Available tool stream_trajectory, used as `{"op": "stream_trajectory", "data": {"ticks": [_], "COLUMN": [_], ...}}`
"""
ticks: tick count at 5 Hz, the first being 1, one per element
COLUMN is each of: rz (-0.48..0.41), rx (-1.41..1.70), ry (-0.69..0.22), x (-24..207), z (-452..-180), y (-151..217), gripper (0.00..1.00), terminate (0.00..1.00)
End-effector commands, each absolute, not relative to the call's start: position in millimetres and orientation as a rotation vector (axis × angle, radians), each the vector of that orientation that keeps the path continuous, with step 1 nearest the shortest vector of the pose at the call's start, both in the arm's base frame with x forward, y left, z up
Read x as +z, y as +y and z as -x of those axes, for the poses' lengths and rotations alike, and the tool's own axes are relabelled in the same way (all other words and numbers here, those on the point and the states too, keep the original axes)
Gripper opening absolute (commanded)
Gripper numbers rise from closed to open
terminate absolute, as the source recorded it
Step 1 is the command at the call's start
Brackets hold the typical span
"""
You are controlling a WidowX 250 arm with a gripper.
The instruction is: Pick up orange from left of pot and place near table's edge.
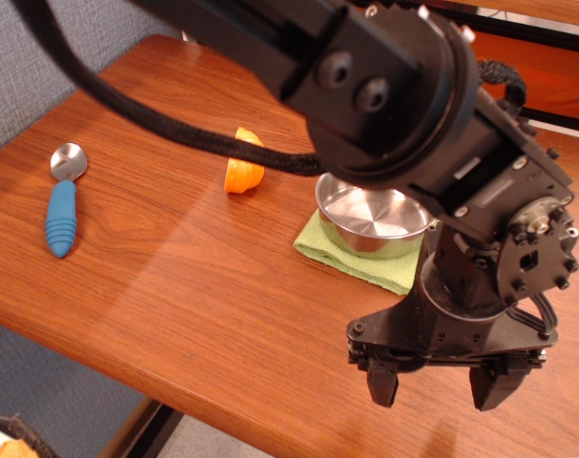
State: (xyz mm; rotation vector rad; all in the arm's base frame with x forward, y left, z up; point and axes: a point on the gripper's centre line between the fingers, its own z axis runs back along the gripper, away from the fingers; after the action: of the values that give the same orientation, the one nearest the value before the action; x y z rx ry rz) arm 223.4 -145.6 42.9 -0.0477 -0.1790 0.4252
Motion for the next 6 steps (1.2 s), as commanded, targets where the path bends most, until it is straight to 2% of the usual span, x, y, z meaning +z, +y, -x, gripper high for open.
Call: {"op": "stream_trajectory", "data": {"ticks": [1, 2, 4, 5, 6], "rz": [0.048, 0.064, 0.041, 0.042, 0.028], "rx": [0.425, 0.477, 0.538, 0.625, 0.636], "ry": [-0.179, -0.206, -0.280, -0.263, -0.273], "x": [43, 57, 93, 95, 87], "z": [-223, -236, -261, -282, -307], "y": [-146, -123, -74, -31, 1], "gripper": [1.00, 1.00, 1.00, 1.00, 1.00], "terminate": [0.00, 0.00, 0.00, 0.00, 0.00]}}
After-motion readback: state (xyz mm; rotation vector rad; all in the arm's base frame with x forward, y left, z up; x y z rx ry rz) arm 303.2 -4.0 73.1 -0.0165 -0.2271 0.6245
